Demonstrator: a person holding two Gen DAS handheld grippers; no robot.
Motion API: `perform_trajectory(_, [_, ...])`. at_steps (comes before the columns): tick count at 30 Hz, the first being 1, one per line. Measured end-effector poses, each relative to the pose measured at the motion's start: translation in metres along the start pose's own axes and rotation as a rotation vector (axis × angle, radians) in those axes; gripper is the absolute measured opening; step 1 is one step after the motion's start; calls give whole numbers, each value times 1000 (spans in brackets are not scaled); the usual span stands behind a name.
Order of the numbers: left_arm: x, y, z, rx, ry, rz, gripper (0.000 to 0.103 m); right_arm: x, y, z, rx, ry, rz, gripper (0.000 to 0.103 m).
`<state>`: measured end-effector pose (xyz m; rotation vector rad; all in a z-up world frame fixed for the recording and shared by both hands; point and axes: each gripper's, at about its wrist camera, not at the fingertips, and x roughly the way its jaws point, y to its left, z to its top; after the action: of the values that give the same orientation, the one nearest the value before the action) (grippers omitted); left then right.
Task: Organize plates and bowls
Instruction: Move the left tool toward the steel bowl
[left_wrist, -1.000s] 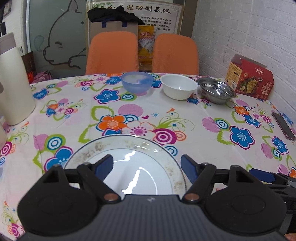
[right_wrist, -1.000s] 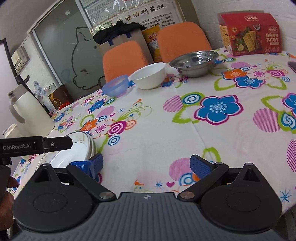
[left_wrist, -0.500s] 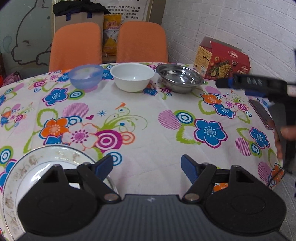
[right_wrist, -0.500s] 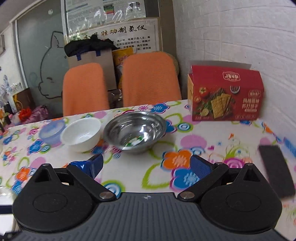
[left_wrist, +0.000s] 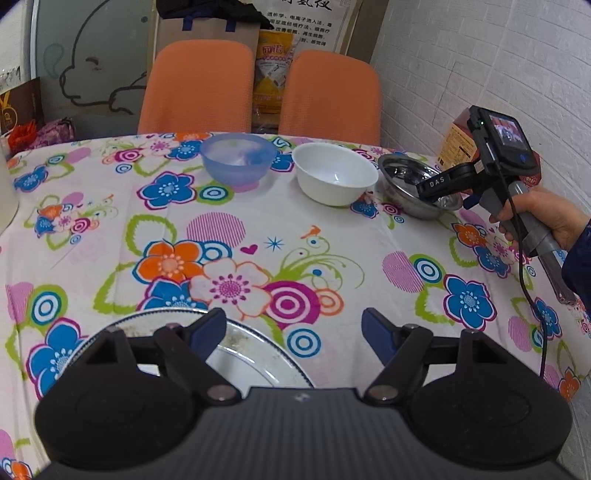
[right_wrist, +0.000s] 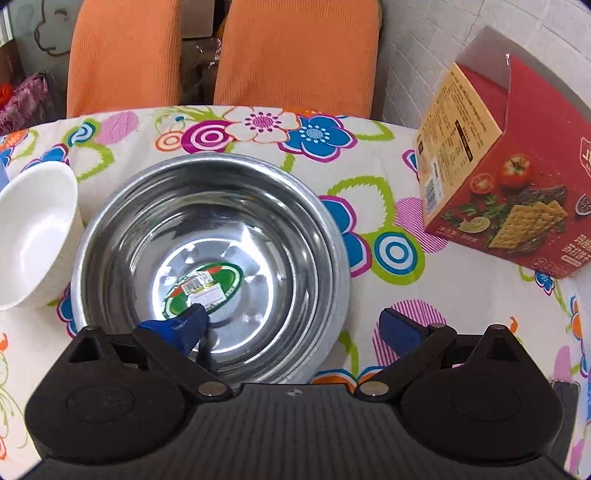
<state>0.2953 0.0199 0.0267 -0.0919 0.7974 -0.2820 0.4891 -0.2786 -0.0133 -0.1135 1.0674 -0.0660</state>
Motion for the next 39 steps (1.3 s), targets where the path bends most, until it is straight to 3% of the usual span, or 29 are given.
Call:
perform_trajectory(8, [-9, -4, -6, -8, -14, -30, 75, -7, 2, -13, -8, 109, 68, 88])
perform_trajectory(15, [-23, -13, -9, 13, -29, -55, 75, -34, 14, -57, -83, 142, 145, 88])
perform_trajectory(18, [-21, -21, 1, 36, -19, -78, 75, -55, 11, -70, -46, 33, 130, 88])
perform_trajectory(21, [-7, -31, 27, 41, -2, -106, 75, -86, 1, -81, 2, -156, 101, 88])
perform_trajectory(25, [28, -43, 60, -19, 61, -152, 76, -101, -3, -102, 7, -293, 116, 88])
perform_trajectory(27, [50, -51, 73, -53, 98, -153, 83, -102, -7, -113, 18, -328, 137, 88])
perform_trajectory(28, [61, -55, 79, -69, 111, -150, 96, -101, -8, -119, 18, -334, 160, 88])
perform_trajectory(29, [70, -59, 83, -82, 111, -147, 99, -101, -9, -125, 19, -333, 186, 88])
perform_trajectory(33, [100, -79, 96, -51, 118, -117, 99, -99, -6, -143, 1, -343, 241, 88])
perform_trajectory(39, [139, -96, 103, -55, 179, -109, 99, -86, -13, -134, 10, -339, 307, 88])
